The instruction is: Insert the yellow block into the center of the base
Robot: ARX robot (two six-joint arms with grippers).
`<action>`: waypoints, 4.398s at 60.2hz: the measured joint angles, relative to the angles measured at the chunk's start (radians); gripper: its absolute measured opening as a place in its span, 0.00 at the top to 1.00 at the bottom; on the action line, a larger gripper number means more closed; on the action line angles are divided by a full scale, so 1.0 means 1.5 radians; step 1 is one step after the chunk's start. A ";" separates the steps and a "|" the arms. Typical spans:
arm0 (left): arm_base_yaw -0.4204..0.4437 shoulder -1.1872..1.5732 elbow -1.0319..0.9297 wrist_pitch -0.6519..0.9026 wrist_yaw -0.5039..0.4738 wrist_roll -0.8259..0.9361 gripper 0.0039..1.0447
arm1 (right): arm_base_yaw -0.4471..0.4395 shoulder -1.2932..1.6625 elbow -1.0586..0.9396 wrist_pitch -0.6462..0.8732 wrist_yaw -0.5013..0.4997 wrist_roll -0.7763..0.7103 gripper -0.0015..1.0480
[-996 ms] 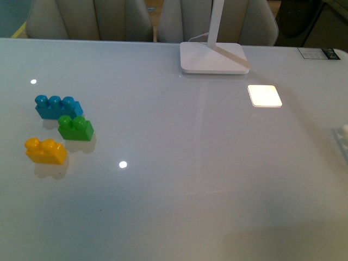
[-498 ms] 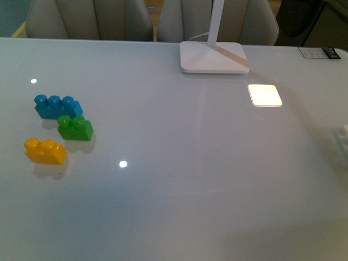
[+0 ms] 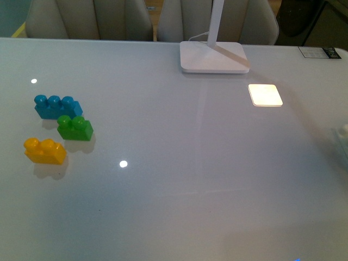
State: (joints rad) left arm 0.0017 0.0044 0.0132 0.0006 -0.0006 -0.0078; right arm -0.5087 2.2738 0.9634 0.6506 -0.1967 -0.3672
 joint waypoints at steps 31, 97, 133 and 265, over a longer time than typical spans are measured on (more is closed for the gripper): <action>0.000 0.000 0.000 0.000 0.000 0.000 0.07 | -0.012 0.114 0.117 -0.021 -0.029 -0.008 0.08; 0.000 0.000 0.000 0.000 0.000 0.000 0.07 | 0.151 0.161 0.037 0.071 0.059 0.014 0.08; 0.000 0.000 0.000 0.000 0.000 0.000 0.07 | 0.463 0.181 0.135 -0.084 0.223 0.294 0.08; 0.000 0.000 0.000 0.000 0.000 0.000 0.07 | 0.685 0.358 0.694 -0.712 0.099 0.253 0.09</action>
State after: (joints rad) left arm 0.0017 0.0044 0.0132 0.0002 -0.0006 -0.0078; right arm 0.5182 2.8113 2.0037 -0.4171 -0.0483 0.0128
